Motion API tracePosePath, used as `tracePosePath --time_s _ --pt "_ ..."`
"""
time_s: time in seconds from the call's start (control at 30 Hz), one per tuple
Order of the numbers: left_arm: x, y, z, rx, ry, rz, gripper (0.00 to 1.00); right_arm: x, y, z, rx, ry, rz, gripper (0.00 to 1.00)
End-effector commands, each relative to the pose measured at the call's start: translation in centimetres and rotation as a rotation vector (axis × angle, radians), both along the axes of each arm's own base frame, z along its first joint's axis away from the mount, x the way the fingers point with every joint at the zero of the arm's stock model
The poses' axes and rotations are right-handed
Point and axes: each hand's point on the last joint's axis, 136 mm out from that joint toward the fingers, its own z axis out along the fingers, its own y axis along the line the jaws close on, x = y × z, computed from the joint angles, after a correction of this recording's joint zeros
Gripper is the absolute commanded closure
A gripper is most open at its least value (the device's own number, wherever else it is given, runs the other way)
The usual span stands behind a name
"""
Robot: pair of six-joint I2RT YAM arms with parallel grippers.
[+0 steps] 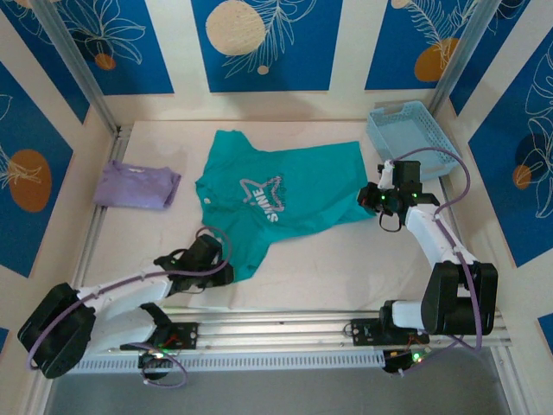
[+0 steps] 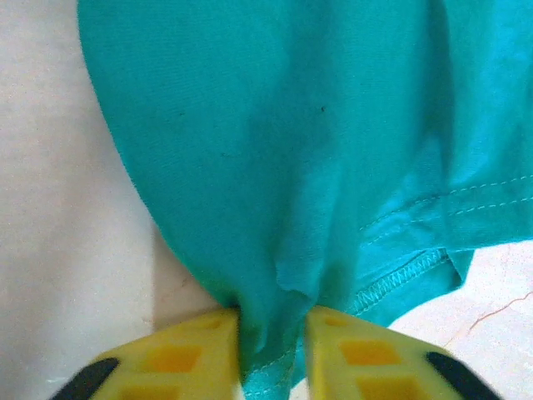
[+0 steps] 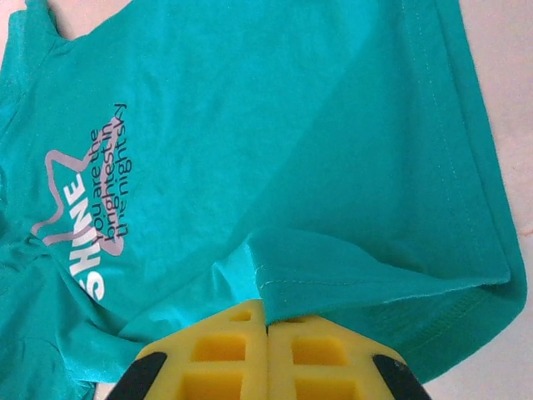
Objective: Fold the inside-out t-shirt
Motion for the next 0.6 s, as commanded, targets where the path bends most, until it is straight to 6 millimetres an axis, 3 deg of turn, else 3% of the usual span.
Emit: tracePosePath --time_s 0.0,0.2,0.33,0.43,0.57 --pt "-0.8 -0.1 -0.8 -0.02 0.02 -0.009 0.83 -0.3 0.3 0.2 0.004 -0.006 0.021 1.0" --pt "0.0 1.7 0.6 0.003 -0.058 0.054 0.96 -0.3 -0.1 0.7 -0.008 -0.028 0.005 1.0" --pt "1.0 2.4 2.9 -0.033 -0.128 0.093 1.0 -0.4 -0.4 1.3 -0.02 -0.045 -0.006 1.0" --pt "2.7 3.1 6.8 -0.051 -0.251 0.111 1.0 -0.4 -0.8 2.3 -0.018 -0.076 -0.021 1.0" --pt "5.8 5.6 16.3 -0.019 -0.528 0.169 1.0 -0.2 -1.4 6.6 0.042 -0.181 -0.045 1.0"
